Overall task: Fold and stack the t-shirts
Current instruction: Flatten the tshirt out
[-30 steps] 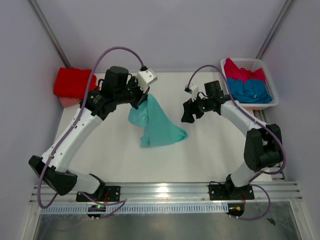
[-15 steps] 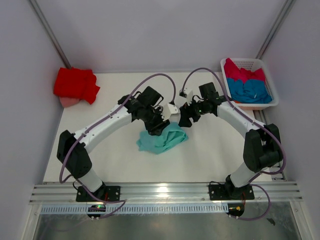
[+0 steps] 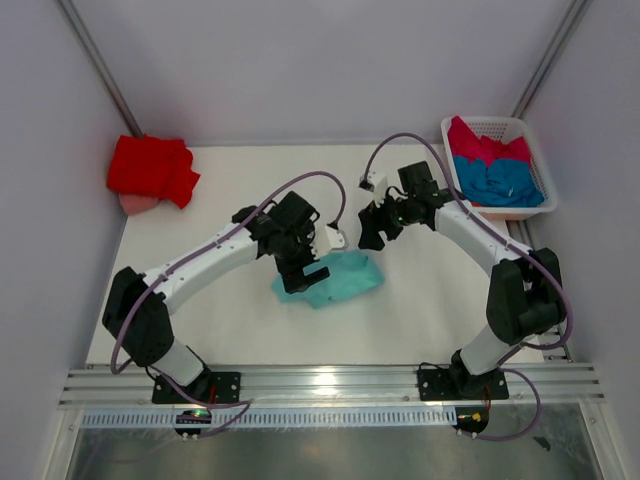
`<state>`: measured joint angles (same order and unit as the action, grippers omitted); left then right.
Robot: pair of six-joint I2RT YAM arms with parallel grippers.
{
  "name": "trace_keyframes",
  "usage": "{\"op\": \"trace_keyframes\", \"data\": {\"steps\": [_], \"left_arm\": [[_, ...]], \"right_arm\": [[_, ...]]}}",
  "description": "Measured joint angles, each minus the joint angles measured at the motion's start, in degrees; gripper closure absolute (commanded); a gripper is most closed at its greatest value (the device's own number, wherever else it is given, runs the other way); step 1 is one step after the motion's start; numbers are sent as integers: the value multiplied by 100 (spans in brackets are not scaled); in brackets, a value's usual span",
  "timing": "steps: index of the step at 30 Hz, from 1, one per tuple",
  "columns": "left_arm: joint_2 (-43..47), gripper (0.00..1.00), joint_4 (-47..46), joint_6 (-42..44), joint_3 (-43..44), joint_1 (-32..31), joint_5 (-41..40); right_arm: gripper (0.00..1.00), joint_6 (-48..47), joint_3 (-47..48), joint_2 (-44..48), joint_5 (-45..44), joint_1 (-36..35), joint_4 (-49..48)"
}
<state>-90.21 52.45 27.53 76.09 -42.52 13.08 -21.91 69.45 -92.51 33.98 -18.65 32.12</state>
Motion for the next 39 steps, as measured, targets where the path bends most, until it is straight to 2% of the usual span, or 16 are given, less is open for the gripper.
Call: {"op": "trace_keyframes", "data": {"steps": [7, 14, 22, 27, 32, 36, 39], "left_arm": [[149, 1, -807, -238, -601, 24, -527], [-409, 1, -1781, -960, -608, 173, -874], [-671, 3, -2498, -2194, -605, 1147, -577], [-667, 5, -2691, -2424, -579, 1241, -678], [-667, 9, -2618, -2649, -332, 1587, 61], [-669, 9, -2529, -2800, -155, 1919, 688], [-730, 11, -2428, -3027, -59, 2092, 1641]], "right_arm": [[23, 4, 63, 72, -72, 0, 15], [23, 9, 33, 361, -120, 0, 37], [23, 66, -315, 656, -188, 0, 0], [23, 83, -391, 656, -199, 0, -35], [23, 92, -391, 656, -197, 0, -70], [23, 107, -391, 656, -197, 0, -83], [23, 107, -398, 656, -197, 0, -87]]}}
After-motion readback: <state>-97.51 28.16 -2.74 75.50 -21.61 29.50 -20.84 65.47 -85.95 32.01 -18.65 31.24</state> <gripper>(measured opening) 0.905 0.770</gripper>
